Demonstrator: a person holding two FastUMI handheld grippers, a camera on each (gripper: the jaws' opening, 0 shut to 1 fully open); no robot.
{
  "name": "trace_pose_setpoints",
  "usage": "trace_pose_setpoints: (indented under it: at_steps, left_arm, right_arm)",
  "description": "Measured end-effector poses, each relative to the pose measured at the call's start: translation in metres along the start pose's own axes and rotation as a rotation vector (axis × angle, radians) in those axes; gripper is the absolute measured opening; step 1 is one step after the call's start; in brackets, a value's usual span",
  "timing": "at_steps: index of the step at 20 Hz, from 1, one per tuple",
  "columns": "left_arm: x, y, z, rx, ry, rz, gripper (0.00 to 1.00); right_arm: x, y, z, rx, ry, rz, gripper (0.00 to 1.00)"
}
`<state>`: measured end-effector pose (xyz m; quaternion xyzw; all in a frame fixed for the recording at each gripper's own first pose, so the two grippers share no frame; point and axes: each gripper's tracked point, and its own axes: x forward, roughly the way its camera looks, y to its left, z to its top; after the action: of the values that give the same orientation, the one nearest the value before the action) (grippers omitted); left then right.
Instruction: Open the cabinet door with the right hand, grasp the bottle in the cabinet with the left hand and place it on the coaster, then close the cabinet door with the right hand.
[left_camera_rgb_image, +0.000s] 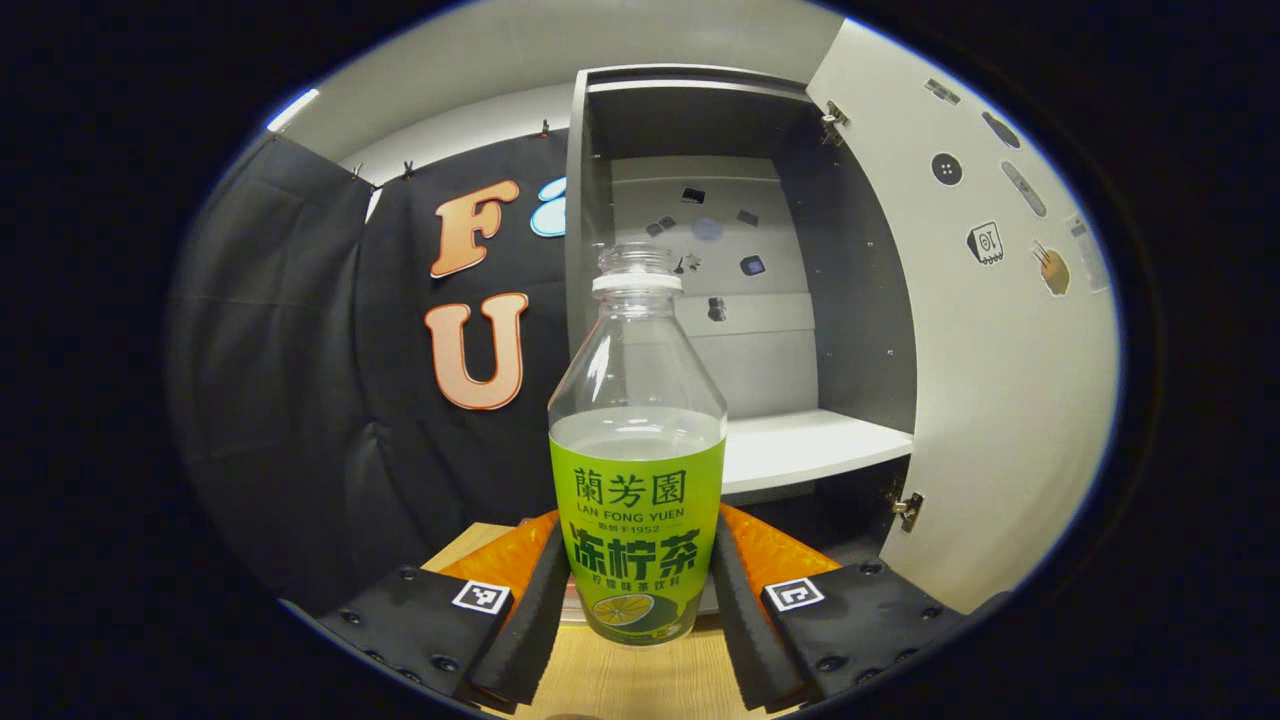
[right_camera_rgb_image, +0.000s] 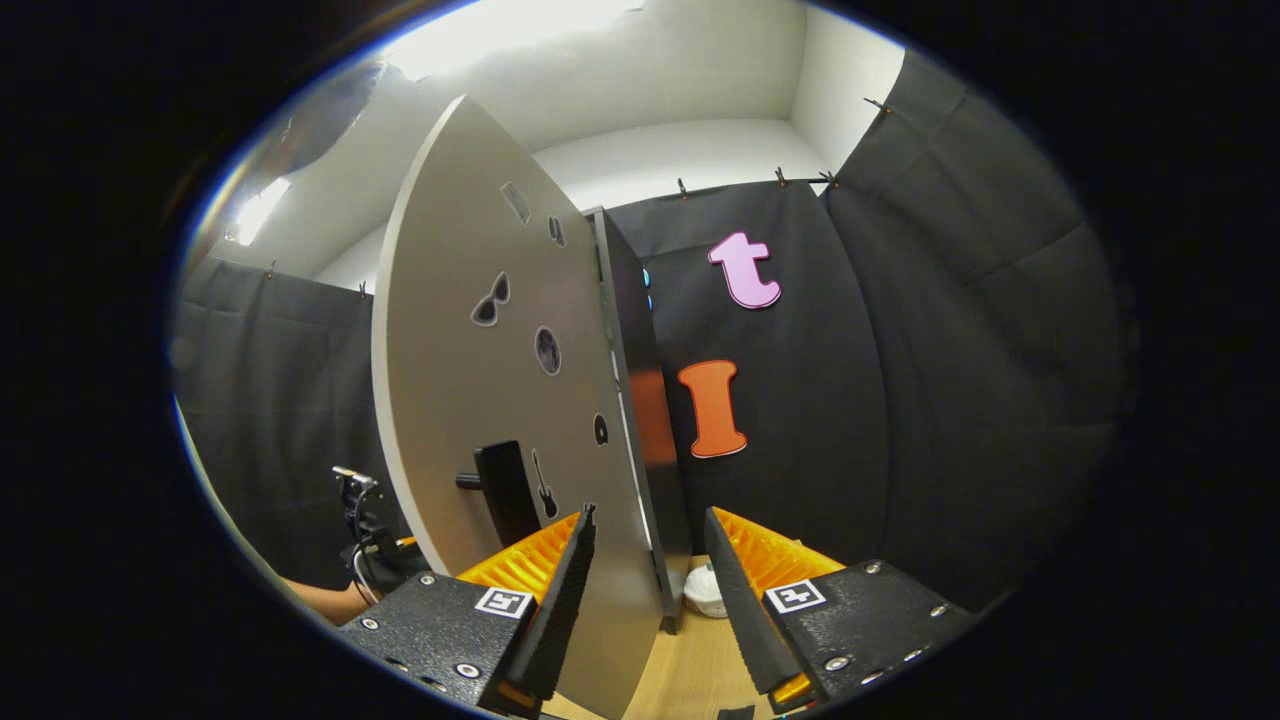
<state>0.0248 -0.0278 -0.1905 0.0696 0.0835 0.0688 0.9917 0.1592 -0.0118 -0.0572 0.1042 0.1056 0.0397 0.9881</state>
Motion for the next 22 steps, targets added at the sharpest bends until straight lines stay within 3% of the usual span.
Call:
trace_pose_setpoints:
  at_steps: [3,7,15,22]
  left_arm:
    - [-0.021,0.012,-0.018,-0.014,0.005,0.061,0.78]
    - [-0.044,0.025,-0.043,0.018,0.008,0.119,0.78]
    - [-0.072,0.061,-0.104,0.057,0.007,0.167,0.78]
    - [-0.08,0.073,-0.183,0.059,0.066,0.131,0.78]
  right_arm:
    - [0.002,-0.004,-0.005,-0.005,-0.018,0.031,0.7]
    - [0.005,-0.006,-0.003,-0.009,-0.045,0.015,0.7]
    - [-0.001,0.001,0.001,-0.037,-0.104,-0.125,0.7]
    - [-0.005,-0.01,-0.026,-0.013,-0.032,-0.266,0.71]
